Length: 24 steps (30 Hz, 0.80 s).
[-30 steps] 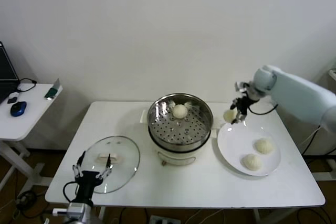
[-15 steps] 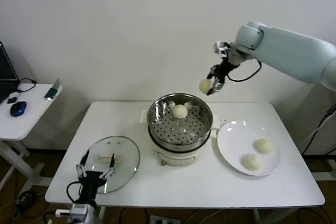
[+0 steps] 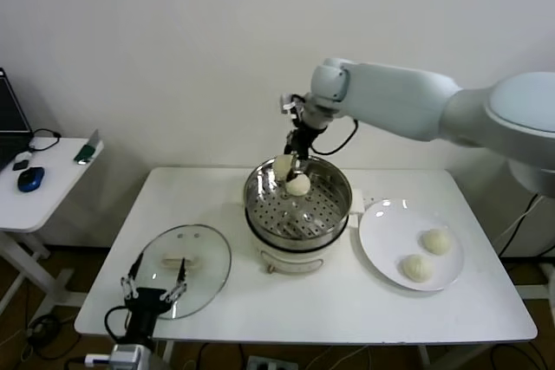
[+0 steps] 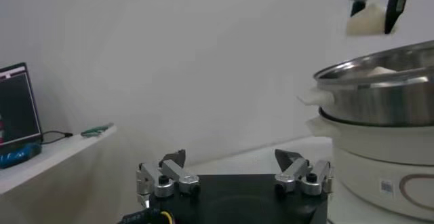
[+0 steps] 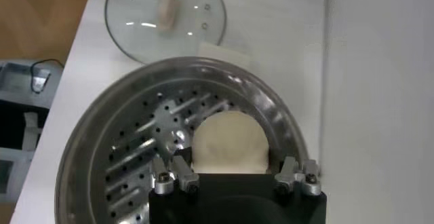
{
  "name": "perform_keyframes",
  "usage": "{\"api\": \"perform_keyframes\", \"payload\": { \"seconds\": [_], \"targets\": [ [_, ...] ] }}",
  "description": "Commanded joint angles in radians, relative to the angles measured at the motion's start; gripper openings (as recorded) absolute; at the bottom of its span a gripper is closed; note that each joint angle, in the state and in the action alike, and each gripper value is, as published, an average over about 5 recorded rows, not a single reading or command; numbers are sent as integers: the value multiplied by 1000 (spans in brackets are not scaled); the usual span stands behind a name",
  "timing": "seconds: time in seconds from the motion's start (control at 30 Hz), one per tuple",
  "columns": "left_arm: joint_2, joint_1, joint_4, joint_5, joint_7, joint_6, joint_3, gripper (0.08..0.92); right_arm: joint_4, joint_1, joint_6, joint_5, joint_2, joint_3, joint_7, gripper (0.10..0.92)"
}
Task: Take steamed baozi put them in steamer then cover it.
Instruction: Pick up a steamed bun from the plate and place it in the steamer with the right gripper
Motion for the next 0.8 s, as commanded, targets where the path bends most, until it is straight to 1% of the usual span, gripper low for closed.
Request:
{"api": "perform_keyframes", "payload": {
  "seconds": [0.03,0.43,0.53,0.7,0.8],
  "targets": [
    [6,3,-1,-3,0,3,3,823,-6,-88,-11,4,87,-38,28,710],
    [9,-8,17,-4,0,2,5,823,-42,-157,-11,-29,102,-31,49,714],
    [8,-7,14,-5,2,5,6,823,-52,-163,-11,-33,107,-27,52,733],
    [7,-8,13,-5,2,6,9,823,-48,-158,-15,-36,97,-16,60,801],
    [9,-9,16,-5,0,6,7,823,-33,-134,-14,-34,75,-3,59,819]
  ]
}}
